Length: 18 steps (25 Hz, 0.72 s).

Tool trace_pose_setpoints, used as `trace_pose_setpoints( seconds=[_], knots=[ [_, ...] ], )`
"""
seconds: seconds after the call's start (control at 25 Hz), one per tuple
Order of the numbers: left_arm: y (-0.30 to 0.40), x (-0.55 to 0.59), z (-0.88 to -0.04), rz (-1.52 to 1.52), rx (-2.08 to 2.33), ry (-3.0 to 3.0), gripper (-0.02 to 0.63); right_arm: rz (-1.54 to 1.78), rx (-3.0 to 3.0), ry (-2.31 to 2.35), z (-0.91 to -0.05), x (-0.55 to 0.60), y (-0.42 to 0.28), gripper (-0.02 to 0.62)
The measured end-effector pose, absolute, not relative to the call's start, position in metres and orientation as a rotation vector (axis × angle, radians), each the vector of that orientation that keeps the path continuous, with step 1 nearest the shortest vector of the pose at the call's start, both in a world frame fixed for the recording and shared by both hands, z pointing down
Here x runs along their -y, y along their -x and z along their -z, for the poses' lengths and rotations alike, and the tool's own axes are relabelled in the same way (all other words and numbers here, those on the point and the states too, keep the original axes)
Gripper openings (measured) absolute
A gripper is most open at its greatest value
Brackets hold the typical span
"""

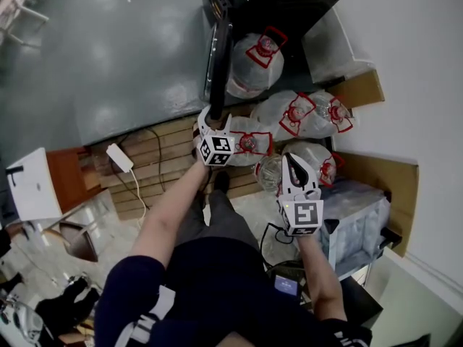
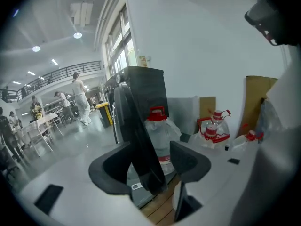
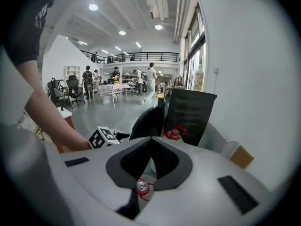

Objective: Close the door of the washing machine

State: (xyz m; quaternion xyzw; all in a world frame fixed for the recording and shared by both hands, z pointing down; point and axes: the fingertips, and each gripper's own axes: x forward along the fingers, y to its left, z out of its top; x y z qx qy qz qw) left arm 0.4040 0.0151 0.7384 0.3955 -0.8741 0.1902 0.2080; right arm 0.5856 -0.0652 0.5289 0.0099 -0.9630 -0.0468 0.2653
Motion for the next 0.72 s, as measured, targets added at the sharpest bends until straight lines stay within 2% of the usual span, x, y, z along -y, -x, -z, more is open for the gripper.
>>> trace_pose_setpoints(
  seconds=[0.72],
  knots=[
    [-0.387,-0.009,-0.758,-0.58,2.484,-0.909,0.171,0.098,2.557,-0.039,-0.555,0.076,-0.591,0.02]
  ],
)
